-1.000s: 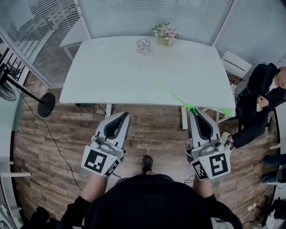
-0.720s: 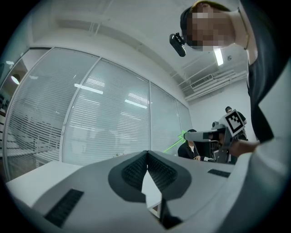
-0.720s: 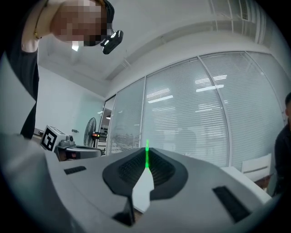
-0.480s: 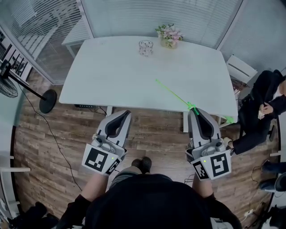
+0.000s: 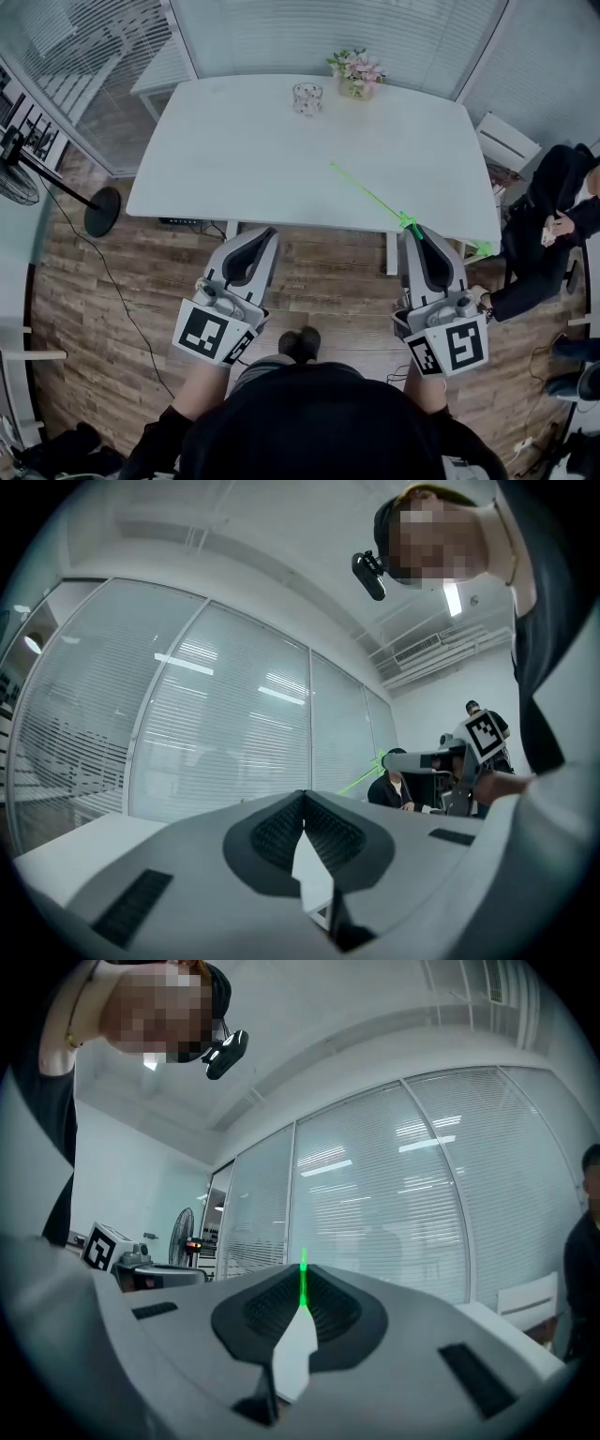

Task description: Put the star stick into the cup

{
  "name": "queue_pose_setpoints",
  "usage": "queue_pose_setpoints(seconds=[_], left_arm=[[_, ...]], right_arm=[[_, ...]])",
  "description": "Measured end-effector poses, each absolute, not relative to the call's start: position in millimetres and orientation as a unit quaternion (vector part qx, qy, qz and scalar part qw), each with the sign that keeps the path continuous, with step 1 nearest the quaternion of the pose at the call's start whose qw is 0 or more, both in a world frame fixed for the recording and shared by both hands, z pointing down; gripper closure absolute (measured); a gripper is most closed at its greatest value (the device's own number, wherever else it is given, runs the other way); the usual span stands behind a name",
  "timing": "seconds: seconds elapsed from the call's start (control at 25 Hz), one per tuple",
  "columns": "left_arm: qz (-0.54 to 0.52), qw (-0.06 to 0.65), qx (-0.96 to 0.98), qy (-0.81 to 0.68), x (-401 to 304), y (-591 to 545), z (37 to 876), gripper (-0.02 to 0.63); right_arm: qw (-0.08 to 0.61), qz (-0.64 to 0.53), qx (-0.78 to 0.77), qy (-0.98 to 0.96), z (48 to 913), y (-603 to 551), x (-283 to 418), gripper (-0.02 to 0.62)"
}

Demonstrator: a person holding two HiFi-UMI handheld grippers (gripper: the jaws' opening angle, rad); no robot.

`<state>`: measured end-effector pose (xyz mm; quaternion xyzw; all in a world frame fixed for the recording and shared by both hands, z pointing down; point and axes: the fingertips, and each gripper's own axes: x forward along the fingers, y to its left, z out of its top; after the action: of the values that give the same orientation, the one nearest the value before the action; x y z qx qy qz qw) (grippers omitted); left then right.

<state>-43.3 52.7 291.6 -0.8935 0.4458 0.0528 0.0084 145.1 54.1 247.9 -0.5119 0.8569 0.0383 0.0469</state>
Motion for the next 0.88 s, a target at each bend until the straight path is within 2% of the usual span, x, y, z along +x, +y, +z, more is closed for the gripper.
queue_pose_setpoints(seconds=[0.88], left_arm=[[0.030, 0.003, -0.883, 0.468, -39.8, 50.9, 303.6, 0.594]], right_arm=[[0.051, 0.031, -0.499, 0.865, 255.7, 35.4, 162.7, 0.572]])
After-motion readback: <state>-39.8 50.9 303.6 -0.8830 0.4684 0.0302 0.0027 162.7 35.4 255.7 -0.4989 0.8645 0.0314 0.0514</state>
